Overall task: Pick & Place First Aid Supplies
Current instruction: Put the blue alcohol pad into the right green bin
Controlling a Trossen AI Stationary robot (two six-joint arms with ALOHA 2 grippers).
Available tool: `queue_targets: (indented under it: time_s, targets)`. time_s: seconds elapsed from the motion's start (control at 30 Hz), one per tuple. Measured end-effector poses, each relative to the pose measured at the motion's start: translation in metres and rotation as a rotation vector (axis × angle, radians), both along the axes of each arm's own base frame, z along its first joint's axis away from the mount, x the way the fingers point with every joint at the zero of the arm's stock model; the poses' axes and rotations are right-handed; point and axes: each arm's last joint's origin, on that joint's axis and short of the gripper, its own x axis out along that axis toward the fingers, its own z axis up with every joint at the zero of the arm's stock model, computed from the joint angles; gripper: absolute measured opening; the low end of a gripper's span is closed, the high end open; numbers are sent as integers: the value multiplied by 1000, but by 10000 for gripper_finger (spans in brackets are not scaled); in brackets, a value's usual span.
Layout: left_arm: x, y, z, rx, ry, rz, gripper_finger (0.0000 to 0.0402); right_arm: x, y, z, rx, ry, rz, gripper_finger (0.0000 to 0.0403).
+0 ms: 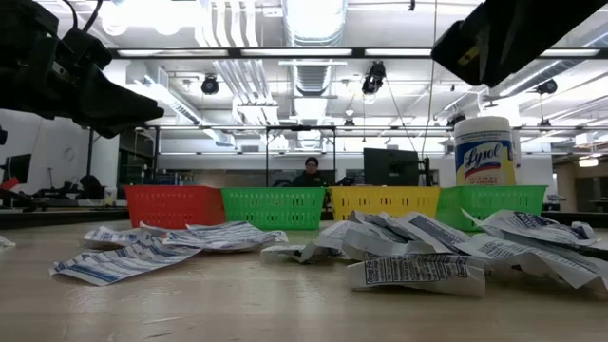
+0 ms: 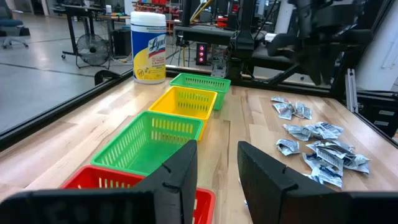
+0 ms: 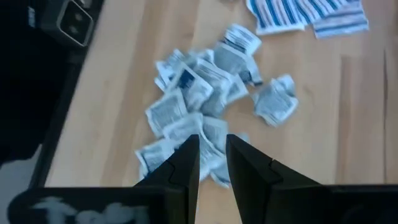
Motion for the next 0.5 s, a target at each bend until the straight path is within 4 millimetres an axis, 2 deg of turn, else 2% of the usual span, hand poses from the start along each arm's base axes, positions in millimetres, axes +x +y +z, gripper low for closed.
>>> queue_targets:
  time_s: [0.23,0.37,0.5]
  targets:
    - [0,0,0,0,0,0,113,9,8,-8,14,-36,7,100]
    - [0,0,0,0,2,0,113,19,9,-24,-9,-2,-3,110]
    - [0,0,0,0,5,0,113,28,1,-38,-28,37,-40,114]
